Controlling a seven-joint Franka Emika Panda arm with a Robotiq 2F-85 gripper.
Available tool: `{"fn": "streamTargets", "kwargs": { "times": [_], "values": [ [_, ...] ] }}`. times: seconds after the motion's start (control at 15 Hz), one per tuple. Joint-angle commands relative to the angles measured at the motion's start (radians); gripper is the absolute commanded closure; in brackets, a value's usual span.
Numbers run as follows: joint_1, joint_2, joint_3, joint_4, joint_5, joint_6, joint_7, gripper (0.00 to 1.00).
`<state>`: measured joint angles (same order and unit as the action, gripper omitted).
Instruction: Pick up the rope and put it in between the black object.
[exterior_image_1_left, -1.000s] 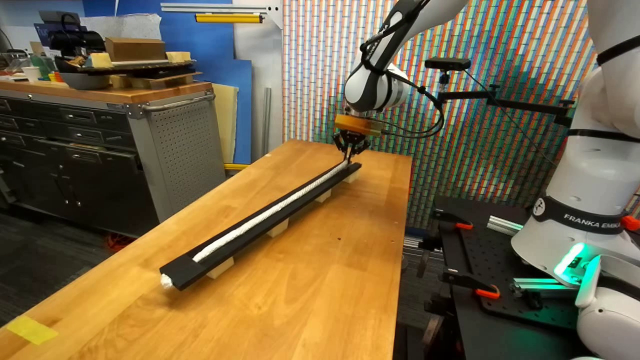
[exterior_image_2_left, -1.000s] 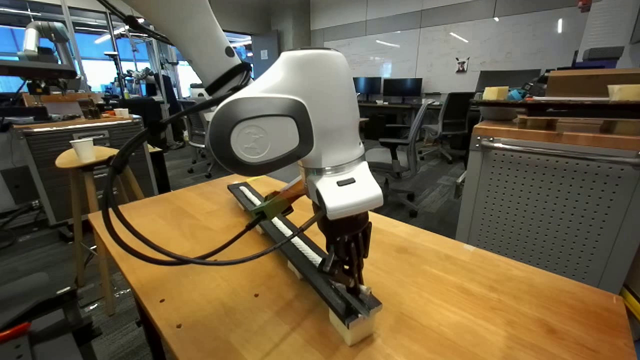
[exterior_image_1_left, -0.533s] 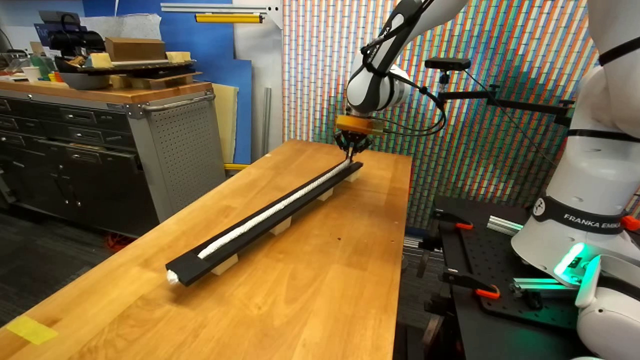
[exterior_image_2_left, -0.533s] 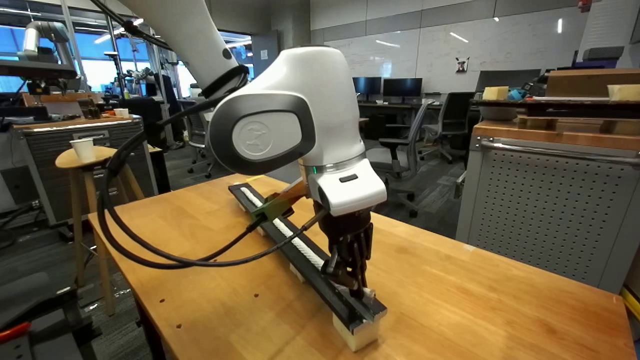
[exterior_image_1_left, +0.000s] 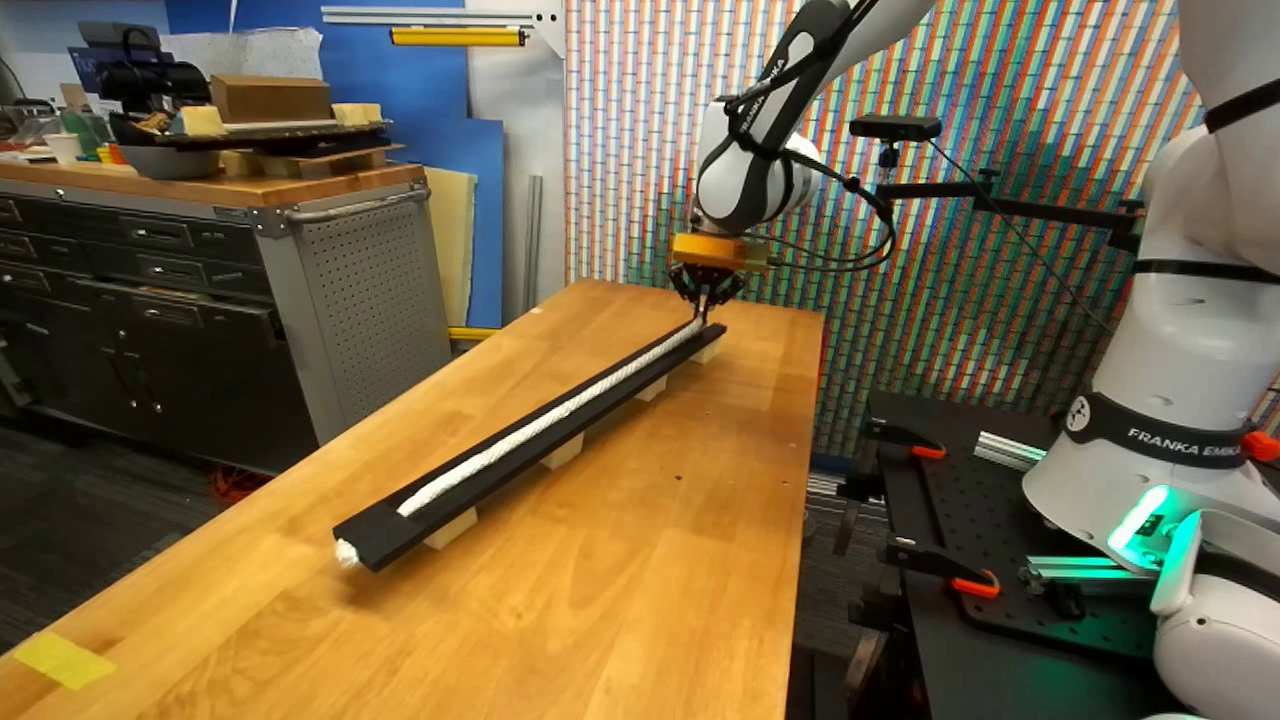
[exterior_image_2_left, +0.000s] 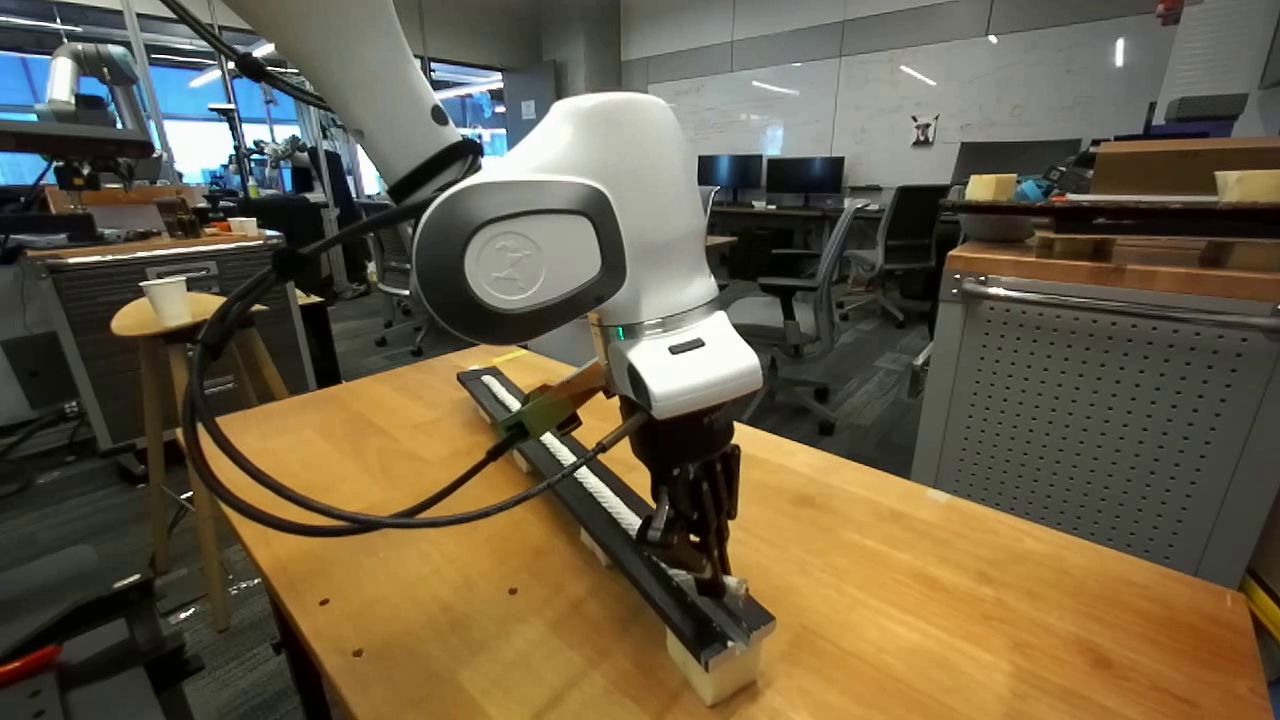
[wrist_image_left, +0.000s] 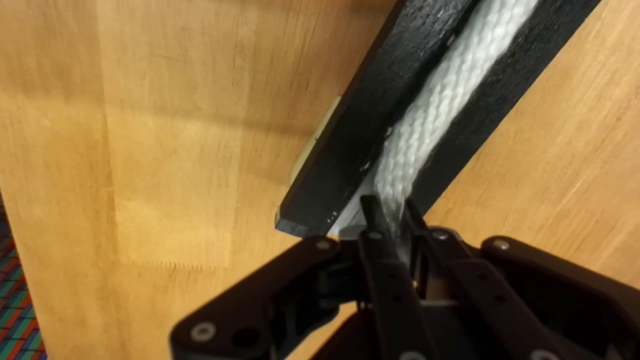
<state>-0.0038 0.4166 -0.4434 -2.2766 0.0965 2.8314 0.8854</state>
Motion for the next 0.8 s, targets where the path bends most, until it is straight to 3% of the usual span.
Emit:
{"fn": "streamTargets", "kwargs": {
  "times": [0.0, 0.73],
  "values": [
    [0.007, -0.024, -0.017, -0.014, -0.012, -0.025, 0.053, 0.97],
    [-0.069, -0.015, 0.051, 0.003, 0.092, -0.051, 0.118, 0.97]
  ]
}}
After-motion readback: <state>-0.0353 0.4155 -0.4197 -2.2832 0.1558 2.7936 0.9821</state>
